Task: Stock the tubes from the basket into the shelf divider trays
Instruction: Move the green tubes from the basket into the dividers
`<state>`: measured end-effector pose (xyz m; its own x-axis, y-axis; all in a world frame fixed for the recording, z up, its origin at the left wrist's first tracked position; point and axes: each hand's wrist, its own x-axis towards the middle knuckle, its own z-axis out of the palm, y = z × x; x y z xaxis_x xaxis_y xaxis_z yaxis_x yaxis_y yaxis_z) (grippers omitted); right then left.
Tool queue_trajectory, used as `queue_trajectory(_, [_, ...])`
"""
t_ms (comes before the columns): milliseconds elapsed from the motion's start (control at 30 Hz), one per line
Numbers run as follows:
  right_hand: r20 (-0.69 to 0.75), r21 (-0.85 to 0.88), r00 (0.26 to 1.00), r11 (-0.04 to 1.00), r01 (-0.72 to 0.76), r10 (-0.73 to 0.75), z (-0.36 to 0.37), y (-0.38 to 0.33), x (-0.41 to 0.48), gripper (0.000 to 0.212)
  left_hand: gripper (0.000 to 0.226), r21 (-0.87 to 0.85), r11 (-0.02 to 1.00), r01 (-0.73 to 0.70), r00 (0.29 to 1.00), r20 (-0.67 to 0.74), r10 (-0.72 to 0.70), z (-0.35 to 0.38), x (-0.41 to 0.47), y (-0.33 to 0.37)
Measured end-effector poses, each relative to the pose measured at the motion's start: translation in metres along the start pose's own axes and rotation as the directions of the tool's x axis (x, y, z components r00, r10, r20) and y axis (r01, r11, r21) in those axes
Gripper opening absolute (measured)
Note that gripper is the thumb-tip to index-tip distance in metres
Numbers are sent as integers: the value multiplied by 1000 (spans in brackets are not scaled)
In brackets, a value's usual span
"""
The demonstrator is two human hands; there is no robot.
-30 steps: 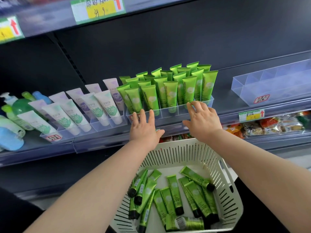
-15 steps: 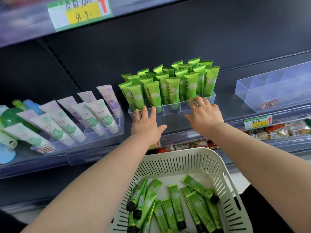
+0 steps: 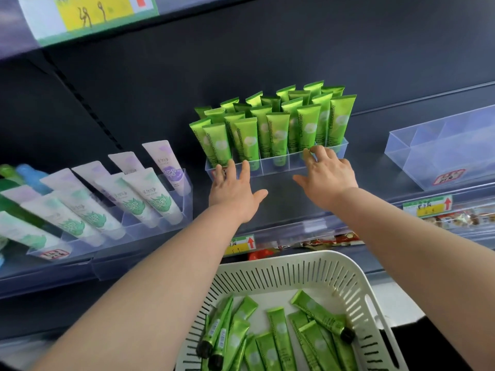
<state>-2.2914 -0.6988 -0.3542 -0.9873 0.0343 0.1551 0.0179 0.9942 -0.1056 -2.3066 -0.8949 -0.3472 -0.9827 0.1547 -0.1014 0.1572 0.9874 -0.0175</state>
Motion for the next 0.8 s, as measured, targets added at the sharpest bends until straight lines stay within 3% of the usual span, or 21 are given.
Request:
queue_trajectory(333, [6, 18, 1000, 1000, -7, 7, 1, 3, 17, 61, 80, -3, 1000, 2, 1000, 8, -2, -4, 17, -1])
queue_trajectory(533, [66, 28, 998, 1000, -6, 4, -4, 17, -2, 65, 76, -198, 979, 51, 998, 47, -43, -8, 0, 9])
queue_trajectory(667, [97, -118, 985, 985, -129, 141, -15, 44, -22, 73, 75, -211, 977, -13, 999, 36, 21, -11, -15, 33])
queue_trajectory(800, [132, -210, 927, 924, -320, 351, -30, 77, -42, 79, 76, -236, 968, -88, 994, 36, 100, -18, -29, 65])
